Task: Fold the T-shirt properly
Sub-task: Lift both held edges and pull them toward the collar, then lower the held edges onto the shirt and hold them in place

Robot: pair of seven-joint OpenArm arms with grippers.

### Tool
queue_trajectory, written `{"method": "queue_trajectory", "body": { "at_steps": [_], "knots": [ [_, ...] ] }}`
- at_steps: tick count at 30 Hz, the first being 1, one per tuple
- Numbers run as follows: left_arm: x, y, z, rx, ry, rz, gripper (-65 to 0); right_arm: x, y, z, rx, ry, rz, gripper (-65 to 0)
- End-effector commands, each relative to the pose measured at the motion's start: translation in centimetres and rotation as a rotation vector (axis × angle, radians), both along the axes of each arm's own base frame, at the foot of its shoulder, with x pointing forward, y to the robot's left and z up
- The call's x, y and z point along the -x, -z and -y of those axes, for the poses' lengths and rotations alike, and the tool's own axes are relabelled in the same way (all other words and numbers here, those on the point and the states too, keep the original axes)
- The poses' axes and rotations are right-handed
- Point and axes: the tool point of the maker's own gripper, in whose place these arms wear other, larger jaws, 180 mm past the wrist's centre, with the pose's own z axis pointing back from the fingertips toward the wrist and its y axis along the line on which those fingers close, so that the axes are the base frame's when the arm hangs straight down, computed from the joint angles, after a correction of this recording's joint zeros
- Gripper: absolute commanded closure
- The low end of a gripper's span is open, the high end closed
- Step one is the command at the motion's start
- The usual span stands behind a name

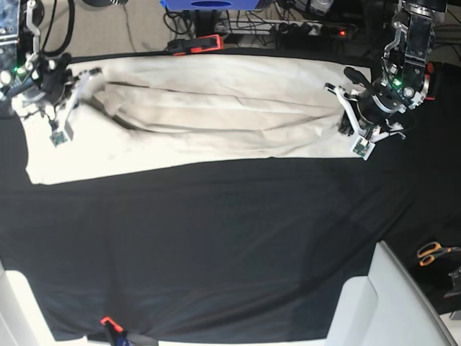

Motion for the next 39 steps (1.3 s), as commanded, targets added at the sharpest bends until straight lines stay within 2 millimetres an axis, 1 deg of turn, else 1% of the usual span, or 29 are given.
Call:
{"method": "queue_trajectory", "body": {
  "at_steps": [1,3,6,10,12,14,16,18,19,21,22,24,25,26,28,31,34,37,39],
  "knots": [
    [-1.0,-1.1,-0.5,-0.007,-0.001,0.044,0.0,-0.8,-0.8,0.2,0.007,-0.005,0.035,-0.6],
    [-1.1,-1.3,-0.6,-0.009,-0.006,0.050,0.0,-0.5,-0.7,-0.1,-0.002,-0.004,0.030,-0.6],
    [-1.2,-1.5,-0.9,-0.014,-0.007,0.053,0.0,-0.5,-1.1,-1.3,-0.027,-0.002,0.044,-0.6],
    [-1.5,-1.6,-1.0,-0.018,-0.007,0.058,0.0,-0.6,-1.2,-1.8,-0.039,-0.001,0.049,-0.6],
    [-1.5,-1.7,-1.0,-0.018,-0.007,0.060,0.0,-0.7,-1.2,-1.8,-0.040,0.003,0.056,-0.6],
    [-1.5,-1.7,-1.0,-0.018,-0.007,0.060,0.0,-1.0,-1.4,-1.4,-0.035,0.014,0.066,-0.6],
    [-1.6,-1.7,-1.0,-0.018,-0.007,0.061,0.0,-1.7,-2.1,0.7,-0.015,0.084,0.096,-1.5],
    [-1.6,-1.7,-1.0,-0.018,-0.007,0.061,0.0,-2.1,-2.4,2.2,-0.017,0.163,0.121,-2.6],
    [-1.6,-1.7,-1.0,-0.018,-0.007,0.061,0.0,-2.2,-2.3,3.2,-0.023,0.212,0.126,-4.8],
    [-1.6,-1.7,-1.0,-0.016,-0.007,0.061,0.0,-2.2,-1.7,3.8,-0.051,0.272,0.124,-13.4],
    [-1.6,-1.7,-1.0,-0.016,-0.007,0.061,0.0,-1.9,-1.3,3.8,-0.064,0.272,0.114,-19.4],
    [-1.6,-1.7,-1.0,-0.016,-0.007,0.061,0.0,-1.3,-0.3,3.1,-0.090,0.238,0.083,-32.9],
    [-1.6,-1.7,-1.0,-0.016,-0.007,0.061,0.0,-1.3,0.0,2.8,-0.099,0.219,0.079,-38.4],
    [-1.7,-1.7,-1.0,-0.016,-0.007,0.063,0.0,-1.2,0.3,2.4,-0.112,0.212,0.083,-40.8],
    [-1.7,-1.7,-1.0,-0.018,-0.007,0.063,0.0,-1.3,0.8,2.1,-0.131,0.218,0.096,-40.7],
    [-1.7,-1.7,-1.0,-0.018,-0.007,0.063,0.0,-0.6,2.2,2.2,-0.149,0.233,0.066,-38.9],
    [-1.7,-1.7,-1.0,-0.018,-0.007,0.063,0.0,-0.3,3.5,2.1,-0.173,0.249,0.057,-38.9],
    [-1.6,-1.7,-1.0,-0.018,-0.008,0.061,0.0,-0.2,4.1,2.6,-0.179,0.257,0.069,-38.9],
    [-1.6,-1.6,-1.1,-0.018,-0.008,0.060,0.0,0.1,4.6,2.6,-0.185,0.260,0.058,-36.5]
  ]
}}
